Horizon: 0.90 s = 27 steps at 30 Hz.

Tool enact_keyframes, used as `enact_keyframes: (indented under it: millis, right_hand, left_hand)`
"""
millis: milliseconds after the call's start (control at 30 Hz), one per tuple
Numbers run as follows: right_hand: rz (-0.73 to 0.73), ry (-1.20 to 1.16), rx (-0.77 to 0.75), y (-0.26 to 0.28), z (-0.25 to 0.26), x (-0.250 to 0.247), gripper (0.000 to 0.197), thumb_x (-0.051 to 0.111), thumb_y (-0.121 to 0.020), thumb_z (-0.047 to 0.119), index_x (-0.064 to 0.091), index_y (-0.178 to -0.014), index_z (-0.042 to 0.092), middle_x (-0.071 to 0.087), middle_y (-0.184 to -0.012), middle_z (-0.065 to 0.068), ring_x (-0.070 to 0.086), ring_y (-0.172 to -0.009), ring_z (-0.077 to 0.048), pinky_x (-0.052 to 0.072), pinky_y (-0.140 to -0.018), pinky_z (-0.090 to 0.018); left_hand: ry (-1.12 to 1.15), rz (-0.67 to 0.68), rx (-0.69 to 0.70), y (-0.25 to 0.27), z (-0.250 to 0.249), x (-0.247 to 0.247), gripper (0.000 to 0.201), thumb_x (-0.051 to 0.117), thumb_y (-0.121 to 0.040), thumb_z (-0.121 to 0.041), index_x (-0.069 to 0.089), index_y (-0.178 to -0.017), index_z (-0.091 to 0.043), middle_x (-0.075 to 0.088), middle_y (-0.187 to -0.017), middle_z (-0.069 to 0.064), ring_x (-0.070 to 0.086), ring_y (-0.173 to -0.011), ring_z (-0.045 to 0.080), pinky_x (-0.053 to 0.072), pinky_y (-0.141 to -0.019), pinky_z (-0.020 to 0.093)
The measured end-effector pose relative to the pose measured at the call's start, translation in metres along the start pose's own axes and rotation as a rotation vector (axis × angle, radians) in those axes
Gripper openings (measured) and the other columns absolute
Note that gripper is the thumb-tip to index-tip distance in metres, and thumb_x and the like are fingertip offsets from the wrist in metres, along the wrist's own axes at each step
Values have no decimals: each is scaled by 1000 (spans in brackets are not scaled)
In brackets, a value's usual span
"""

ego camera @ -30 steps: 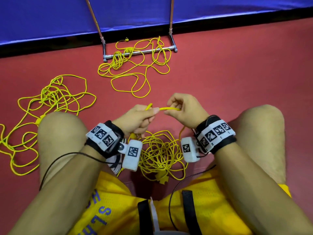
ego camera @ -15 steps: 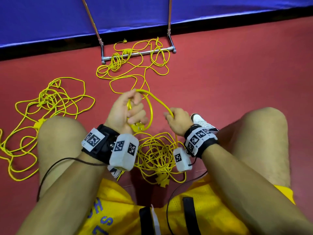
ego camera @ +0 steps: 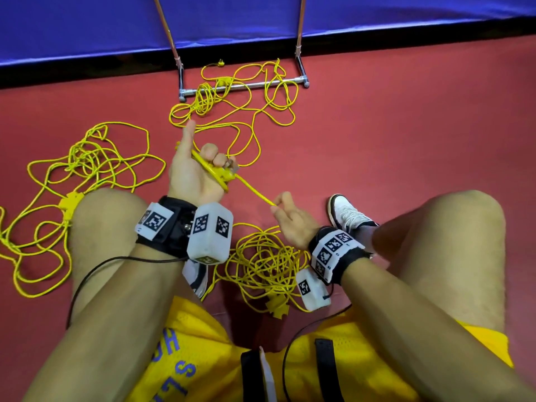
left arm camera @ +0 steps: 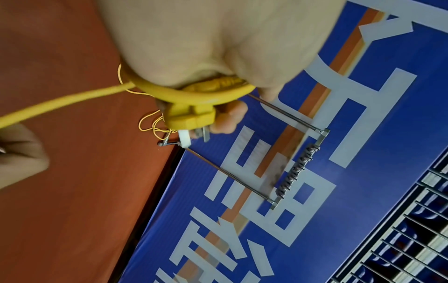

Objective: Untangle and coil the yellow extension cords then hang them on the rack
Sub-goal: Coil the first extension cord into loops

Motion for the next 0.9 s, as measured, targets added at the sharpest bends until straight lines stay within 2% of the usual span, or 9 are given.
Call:
enact_keyframes:
  millis: [33,133,300,367,467,633,733,833,900]
  right_hand:
    - [-19,36,-56,2,5,-1,14,36,-104,27,42,-111,15,54,-72,-7,53,-73,-33,34,-69,-34]
    - [21,135,-135,5,12,0,15,43,-99,13,57,-104,12,58,-79,-2,53,-77,-32,37,-70,-31]
    - [68,131,-272,16,42,-2,27,49,-85,17,72,-99,13,71,-88,-9,62,-86,-32,50,-79,-40]
    - [6,103,-332,22,51,-11,33,48,-75,20,72,-97,14,69,-83,-7,60,-81,-31,49,-75,-36]
    - [-92,52,-377,29,58,-29,29,56,-78,14,74,-100,17,72,-88,-1,63,-82,-24,45,-81,-27]
    - [-189,-98,-429,41,62,-54,15,71,-85,10,77,-98,16,75,-86,6,62,-75,-3,44,-76,-16]
    - [-207,-192,-477,47,66,-58,13,74,-85,10,76,-97,14,76,-88,5,66,-80,-1,49,-76,-16]
    - [-253,-229,-506,49,68,-61,13,79,-81,14,70,-90,11,72,-82,3,67,-78,-6,53,-78,-30]
    - [-389,-180,-439,45,59,-74,29,86,-72,33,64,-77,16,65,-69,7,59,-66,-7,50,-67,-30]
  left_hand:
    - [-15,-26,13,-3,-1,-2,32,43,-103,-49,67,-117,-32,35,-59,-3,38,-49,15,46,-66,30]
    - [-62,-62,117,-7,-7,-5,42,43,-104,-44,35,-146,-43,39,-61,-1,41,-52,17,46,-67,33]
    - [-422,11,295,-9,-2,4,51,36,-108,-37,13,-154,-42,42,-57,-1,44,-50,17,43,-57,30]
    - [-632,73,341,-10,3,9,56,38,-108,-33,11,-156,-37,41,-54,-4,44,-48,17,43,-54,29]
    - [-980,168,395,-6,16,18,56,42,-106,-26,18,-156,-34,39,-50,-11,43,-49,15,48,-55,32]
    - [-1288,294,313,4,46,22,36,43,-107,-25,44,-143,-23,48,-53,-3,50,-45,10,45,-52,22]
    - [-1450,306,288,6,54,20,21,44,-106,-33,61,-109,-22,54,-51,-5,50,-42,4,42,-50,24]
    - [-1541,327,128,11,64,17,49,37,-106,-45,59,-76,-13,55,-50,2,52,-37,14,43,-40,27]
    - [-1536,316,-20,16,70,12,57,32,-104,-53,53,-75,-9,49,-49,10,48,-34,22,41,-39,24]
Point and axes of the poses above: each hand's wrist, its own y-axis away from the middle knuckle, its own x-axis out of the palm, z = x × y, the point moved 8 cm from there along -y, towards the middle knuckle
